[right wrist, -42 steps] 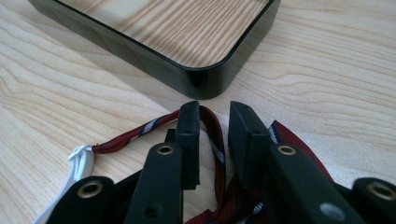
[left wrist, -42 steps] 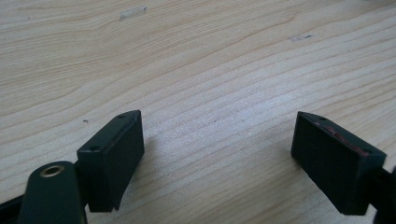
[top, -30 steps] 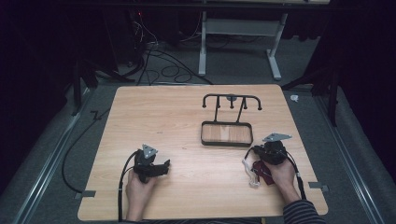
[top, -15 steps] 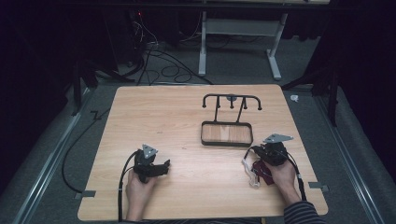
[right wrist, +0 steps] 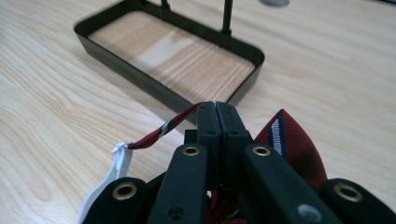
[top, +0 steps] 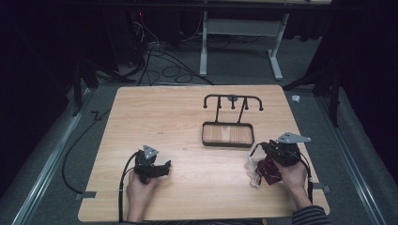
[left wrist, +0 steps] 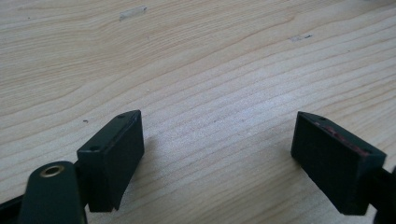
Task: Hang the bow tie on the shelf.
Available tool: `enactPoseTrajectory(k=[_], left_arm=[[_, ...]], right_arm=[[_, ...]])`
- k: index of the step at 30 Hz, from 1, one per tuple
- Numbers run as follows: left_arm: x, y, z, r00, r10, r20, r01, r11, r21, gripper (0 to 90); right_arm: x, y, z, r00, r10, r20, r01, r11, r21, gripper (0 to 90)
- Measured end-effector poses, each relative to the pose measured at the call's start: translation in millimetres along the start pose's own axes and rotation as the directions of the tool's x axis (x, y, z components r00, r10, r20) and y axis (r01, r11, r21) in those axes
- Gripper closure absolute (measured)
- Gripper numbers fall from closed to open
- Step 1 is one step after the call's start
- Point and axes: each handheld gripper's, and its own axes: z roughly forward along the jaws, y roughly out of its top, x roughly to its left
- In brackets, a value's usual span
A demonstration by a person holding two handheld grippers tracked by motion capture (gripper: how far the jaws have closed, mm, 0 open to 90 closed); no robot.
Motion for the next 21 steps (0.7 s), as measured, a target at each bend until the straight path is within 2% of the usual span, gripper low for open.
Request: enactPoseTrajectory(k=[5, 13, 15, 21], left_arm=[[0.0, 0.0, 0.0, 1.0000, 0.000, 0.000, 0.000, 1.0000, 0.000, 17.5], [0.0, 0.0, 0.0, 1.0000, 0.000, 0.000, 0.000, 1.0000, 0.000, 17.5], [0.0, 0.0, 0.0, 1.0000, 0.000, 0.000, 0.000, 1.0000, 0.000, 17.5], [0.0, 0.0, 0.0, 1.0000, 0.000, 0.000, 0.000, 1.0000, 0.000, 17.5]], right_arm=[[3.3, 8.8, -7.3, 0.9998, -0.017, -0.004, 0.017, 1.000, -0.018, 90.0], [4.2, 15.9, -13.3, 0.9997, -0.015, -0.018, 0.014, 0.998, -0.055, 90.0], [4.4, 20.6, -19.9, 0.9996, -0.019, -0.020, 0.017, 0.997, -0.082, 90.0], [6.4, 29.5, -30.9, 0.9990, -0.042, -0.014, 0.041, 0.992, -0.117, 90.0]])
